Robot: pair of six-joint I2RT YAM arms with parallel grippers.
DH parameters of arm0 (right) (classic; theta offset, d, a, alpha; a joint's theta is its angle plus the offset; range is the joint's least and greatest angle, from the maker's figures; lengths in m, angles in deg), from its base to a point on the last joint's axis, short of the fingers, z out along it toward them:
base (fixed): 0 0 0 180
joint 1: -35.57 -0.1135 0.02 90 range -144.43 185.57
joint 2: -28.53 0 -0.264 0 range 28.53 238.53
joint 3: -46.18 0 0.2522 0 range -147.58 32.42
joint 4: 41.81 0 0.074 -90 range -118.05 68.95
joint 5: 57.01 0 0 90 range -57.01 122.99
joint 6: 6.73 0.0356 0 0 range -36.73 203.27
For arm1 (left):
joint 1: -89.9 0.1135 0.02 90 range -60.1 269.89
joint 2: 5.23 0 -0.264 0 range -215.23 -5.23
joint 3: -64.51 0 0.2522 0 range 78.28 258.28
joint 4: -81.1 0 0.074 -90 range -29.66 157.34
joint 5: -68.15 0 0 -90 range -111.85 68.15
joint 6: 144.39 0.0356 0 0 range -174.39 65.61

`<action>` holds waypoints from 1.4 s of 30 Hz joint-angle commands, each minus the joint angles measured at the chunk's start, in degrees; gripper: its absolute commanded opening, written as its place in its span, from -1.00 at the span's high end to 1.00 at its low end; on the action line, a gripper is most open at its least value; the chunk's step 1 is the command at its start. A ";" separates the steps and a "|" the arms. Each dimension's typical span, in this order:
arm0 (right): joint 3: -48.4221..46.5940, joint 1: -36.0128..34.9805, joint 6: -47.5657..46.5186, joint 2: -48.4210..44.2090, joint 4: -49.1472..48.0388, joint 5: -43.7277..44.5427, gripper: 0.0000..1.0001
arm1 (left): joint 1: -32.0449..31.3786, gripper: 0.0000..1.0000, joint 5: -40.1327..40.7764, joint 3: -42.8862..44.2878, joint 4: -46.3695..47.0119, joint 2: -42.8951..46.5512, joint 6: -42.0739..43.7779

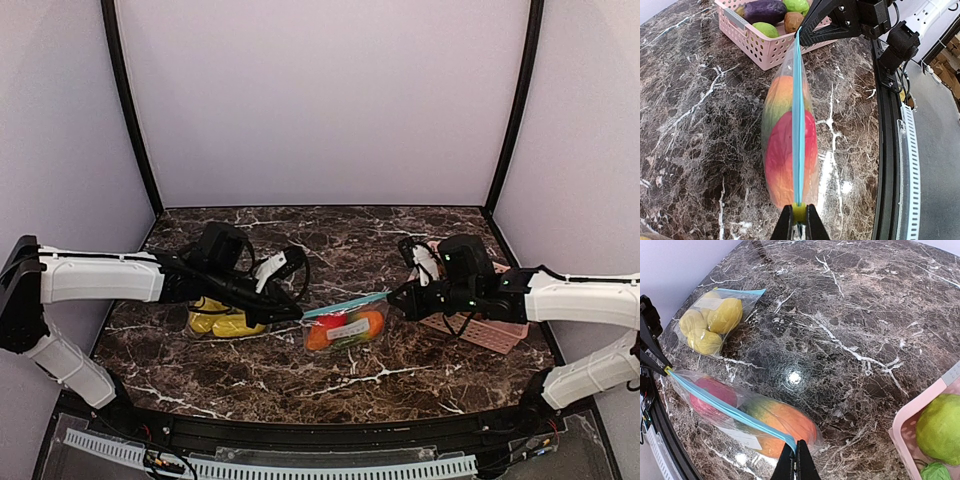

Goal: Place the food in the zip-top bag and seal the zipper
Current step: Zip the zipper of the food storage bag, then place the zipper food storage bag at the center of the board.

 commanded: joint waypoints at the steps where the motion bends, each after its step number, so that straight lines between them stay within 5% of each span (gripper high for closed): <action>1: 1.29 3.42 0.06 -1.49 3.90 10.21 1.00 | 1.25 0.99 1.91 -2.67 -10.51 1.93 -0.50; 16: -3.22 3.45 -3.48 4.69 1.08 -5.37 1.00 | 1.35 0.99 6.69 -2.55 -6.34 0.46 -7.99; 32: -16.15 2.72 -0.15 22.98 -3.54 -8.31 1.00 | 9.09 0.99 20.28 -2.44 -12.17 1.70 -13.79; 42: -25.35 2.69 1.81 33.29 -5.58 -3.63 0.97 | 14.30 0.99 18.51 -0.71 -11.40 0.40 -13.39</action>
